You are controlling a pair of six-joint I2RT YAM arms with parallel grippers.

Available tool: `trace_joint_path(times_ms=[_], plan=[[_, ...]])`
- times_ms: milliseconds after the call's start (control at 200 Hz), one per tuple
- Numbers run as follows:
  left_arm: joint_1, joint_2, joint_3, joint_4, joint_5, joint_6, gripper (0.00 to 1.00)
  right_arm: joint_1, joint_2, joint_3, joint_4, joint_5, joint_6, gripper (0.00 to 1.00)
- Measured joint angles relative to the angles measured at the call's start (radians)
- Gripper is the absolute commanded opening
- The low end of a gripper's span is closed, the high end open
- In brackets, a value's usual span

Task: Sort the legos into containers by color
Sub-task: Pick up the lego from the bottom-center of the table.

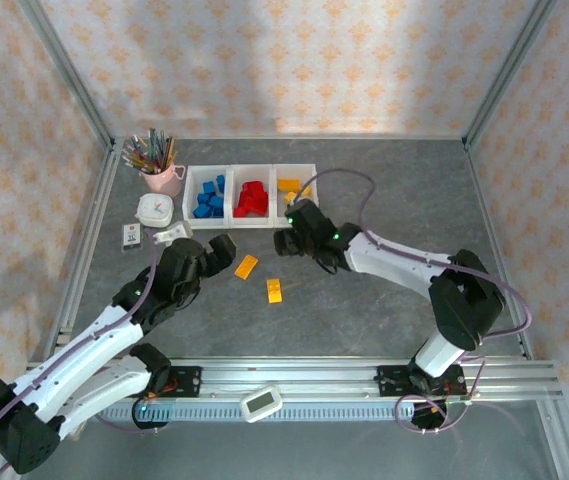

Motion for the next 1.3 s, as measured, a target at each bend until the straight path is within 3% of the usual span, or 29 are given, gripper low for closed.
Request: trace_joint_path(times_ms=[230,490,711,1161,1301], plan=[[0.000,-0.074,-0.072,-0.046,0.003,-0.042,0.99,0.136,-0.003,-0.136,0.009,-0.001,0.101,0.80],[0.000,-0.126,-0.095,-0.084,-0.006,-0.076,0.99,0.245,0.032,-0.150,0.065,0.000,0.180,0.83],[0.000,-0.132,-0.095,-0.092,-0.016,-0.082,0.99,0.274,0.145,-0.114,0.068,0.024,0.206,0.73],[0.000,-0.131,-0.106,-0.097,-0.020,-0.085,0.99,0.274,0.207,-0.052,0.037,0.112,0.190,0.34],[0.000,-0.128,-0.107,-0.097,-0.020,-0.085,0.99,0.277,0.207,-0.047,0.030,0.124,0.186,0.28]])
